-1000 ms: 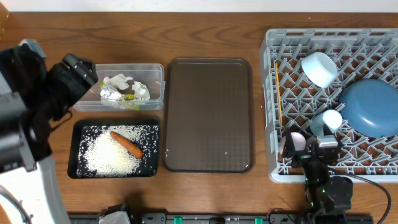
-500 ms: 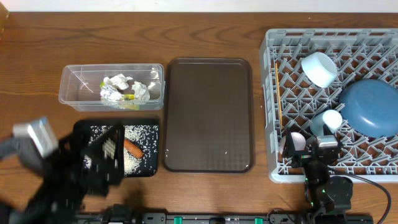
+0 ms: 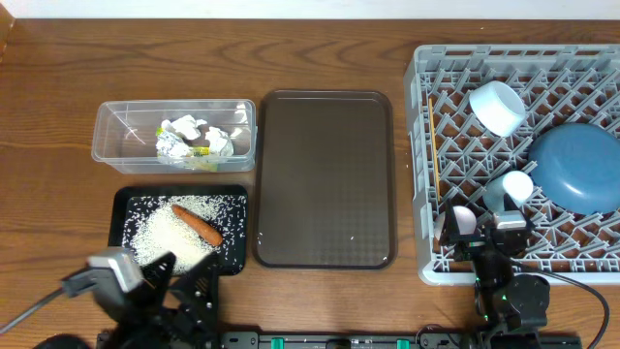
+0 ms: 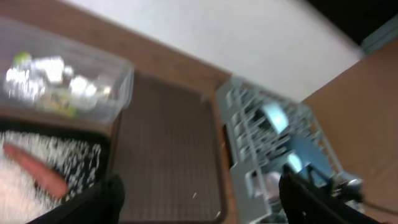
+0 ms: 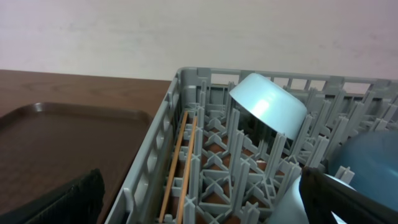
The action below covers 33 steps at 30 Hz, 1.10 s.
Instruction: Sort waste into correct bins and load items into the dishwasher rack
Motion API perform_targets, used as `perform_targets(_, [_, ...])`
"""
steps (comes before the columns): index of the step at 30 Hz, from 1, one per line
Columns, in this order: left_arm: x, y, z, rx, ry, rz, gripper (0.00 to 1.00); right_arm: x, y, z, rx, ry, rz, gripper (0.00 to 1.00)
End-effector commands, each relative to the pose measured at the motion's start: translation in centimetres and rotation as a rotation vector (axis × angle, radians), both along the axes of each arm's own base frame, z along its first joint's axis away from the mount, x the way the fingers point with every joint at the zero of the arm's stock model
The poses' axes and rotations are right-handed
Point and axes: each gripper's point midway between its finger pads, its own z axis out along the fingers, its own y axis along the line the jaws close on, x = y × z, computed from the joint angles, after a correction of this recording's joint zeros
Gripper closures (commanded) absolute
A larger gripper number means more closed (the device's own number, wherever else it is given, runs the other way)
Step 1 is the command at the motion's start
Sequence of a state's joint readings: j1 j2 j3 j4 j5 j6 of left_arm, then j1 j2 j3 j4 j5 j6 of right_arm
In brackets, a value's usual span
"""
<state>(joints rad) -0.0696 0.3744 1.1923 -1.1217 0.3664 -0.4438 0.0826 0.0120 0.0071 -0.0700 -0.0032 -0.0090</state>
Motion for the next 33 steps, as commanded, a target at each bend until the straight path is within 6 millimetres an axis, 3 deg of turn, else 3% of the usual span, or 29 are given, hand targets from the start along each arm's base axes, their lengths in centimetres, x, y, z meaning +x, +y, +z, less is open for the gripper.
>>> perform_targets(1, [-0.1, 0.0, -3.9, 0.015, 0.046, -0.011, 0.18, 0.0, -0.6, 0.0, -0.011, -0.002, -0.024, 0.01])
perform_targets(7, [0.6, 0.2, -10.7, 0.029, 0.142, 0.003, 0.18, 0.0, -0.6, 0.0, -0.011, -0.002, -0.024, 0.01])
perform_targets(11, [2.0, 0.0, -12.8, 0.027, 0.113, 0.003, 0.18, 0.0, -0.6, 0.0, -0.011, -0.002, -0.024, 0.01])
perform_targets(16, [4.6, -0.2, -12.7, 0.005, -0.043, 0.008, 0.18, 0.0, -0.6, 0.0, -0.011, -0.002, -0.024, 0.01])
perform_targets(27, [9.6, -0.5, -10.3, -0.022, -0.388, 0.014, 0.18, 0.0, -0.6, 0.0, -0.011, -0.002, -0.024, 0.01])
perform_targets(33, [11.3, -0.6, -11.6, -0.031, -0.499, 0.014, 0.18, 0.0, -0.6, 0.0, -0.011, -0.002, -0.024, 0.01])
